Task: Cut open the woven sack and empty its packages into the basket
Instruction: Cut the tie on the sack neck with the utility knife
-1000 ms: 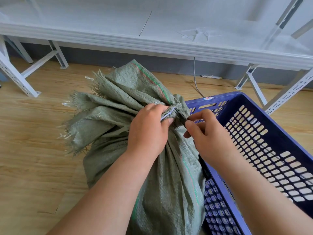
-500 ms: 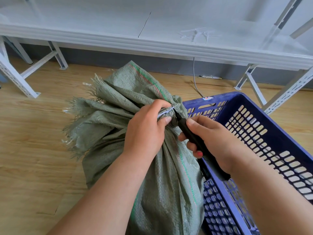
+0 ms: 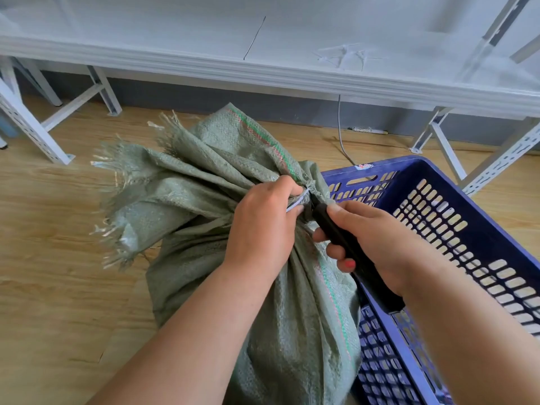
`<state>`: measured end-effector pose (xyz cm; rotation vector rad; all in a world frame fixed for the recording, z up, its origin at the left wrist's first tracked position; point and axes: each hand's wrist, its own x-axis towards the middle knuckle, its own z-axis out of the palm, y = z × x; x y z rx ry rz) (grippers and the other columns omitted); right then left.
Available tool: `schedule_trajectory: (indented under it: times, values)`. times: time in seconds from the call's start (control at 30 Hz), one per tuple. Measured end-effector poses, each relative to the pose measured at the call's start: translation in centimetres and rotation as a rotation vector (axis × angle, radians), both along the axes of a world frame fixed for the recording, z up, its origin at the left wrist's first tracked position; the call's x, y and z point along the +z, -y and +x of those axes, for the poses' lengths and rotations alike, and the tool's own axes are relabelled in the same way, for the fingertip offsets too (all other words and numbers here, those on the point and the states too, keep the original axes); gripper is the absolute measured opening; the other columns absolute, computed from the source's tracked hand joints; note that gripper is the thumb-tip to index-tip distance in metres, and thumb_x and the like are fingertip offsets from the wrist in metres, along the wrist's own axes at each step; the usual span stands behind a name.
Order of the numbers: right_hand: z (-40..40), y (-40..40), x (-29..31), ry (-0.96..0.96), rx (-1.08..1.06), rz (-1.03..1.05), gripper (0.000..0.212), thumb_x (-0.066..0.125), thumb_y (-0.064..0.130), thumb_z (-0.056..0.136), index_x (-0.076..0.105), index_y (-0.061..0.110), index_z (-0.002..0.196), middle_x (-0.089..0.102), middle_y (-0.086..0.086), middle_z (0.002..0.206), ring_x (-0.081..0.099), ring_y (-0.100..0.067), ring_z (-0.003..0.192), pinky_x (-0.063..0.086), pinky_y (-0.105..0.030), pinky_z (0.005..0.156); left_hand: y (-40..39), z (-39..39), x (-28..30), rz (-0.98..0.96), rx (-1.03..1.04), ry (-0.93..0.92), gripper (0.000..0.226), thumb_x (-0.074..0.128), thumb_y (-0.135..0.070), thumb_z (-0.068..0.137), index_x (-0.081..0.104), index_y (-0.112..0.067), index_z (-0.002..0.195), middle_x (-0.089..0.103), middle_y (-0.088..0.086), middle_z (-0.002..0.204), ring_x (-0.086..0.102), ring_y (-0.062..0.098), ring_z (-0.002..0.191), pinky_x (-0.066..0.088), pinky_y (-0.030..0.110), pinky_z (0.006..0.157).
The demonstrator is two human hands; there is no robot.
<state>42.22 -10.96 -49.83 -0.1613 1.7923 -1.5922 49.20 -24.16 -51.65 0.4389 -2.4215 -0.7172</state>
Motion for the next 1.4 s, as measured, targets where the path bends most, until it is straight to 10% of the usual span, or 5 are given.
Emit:
schedule_trajectory:
  times: [0.6,0.93,1.1,1.4]
  values:
    - [-0.4,-0.4,-0.8,0.105,0.132,-0.219,0.012,0.044,0.020,0.100,0.047,0.009,0.097,0.059,-0.013,0.074,0.039,-0.017,0.048,0.027,-0.020,0.038,2.2,0.2,-0.5,0.914,-0.113,-0.107,0.028,0.067,0.001,0.084,0.066,-0.026,0.089,0.071,-0.012,0.091,0.064,-0.007,0.080,0.049,0.010,0.079]
    - [-0.6,0.1,0.6,-0.520,0.197,0.424,0.043,0.032,0.038,0.103,0.060,0.007,0.095,0.065,-0.007,0.071,0.052,-0.018,0.057,0.047,-0.036,0.061,0.0,0.1,0.9,0.241,0.044,-0.083,0.018,0.073,-0.014,0.082,0.070,-0.020,0.099,0.066,-0.015,0.083,0.054,-0.001,0.087,0.035,0.001,0.067]
    - [0.1,0.4,-0.7,-0.658,0.116,0.416,0.045,0.031,0.042,0.102,0.055,0.009,0.083,0.060,-0.001,0.066,0.046,-0.017,0.057,0.039,-0.033,0.065,-0.2,0.2,0.9,0.092,0.056,-0.101,0.017,0.073,-0.015,0.082,0.070,-0.017,0.098,0.071,-0.008,0.090,0.054,0.007,0.091,0.034,0.015,0.068]
    - [-0.4,0.0,-1.0,-0.424,0.137,0.174,0.047,0.036,0.039,0.102,0.057,-0.004,0.104,0.052,-0.004,0.062,0.038,-0.015,0.045,0.032,-0.030,0.049,0.9,0.0,0.2,0.814,-0.058,-0.118,0.026,0.069,-0.003,0.085,0.066,-0.029,0.086,0.069,-0.017,0.085,0.063,-0.012,0.074,0.047,0.005,0.073]
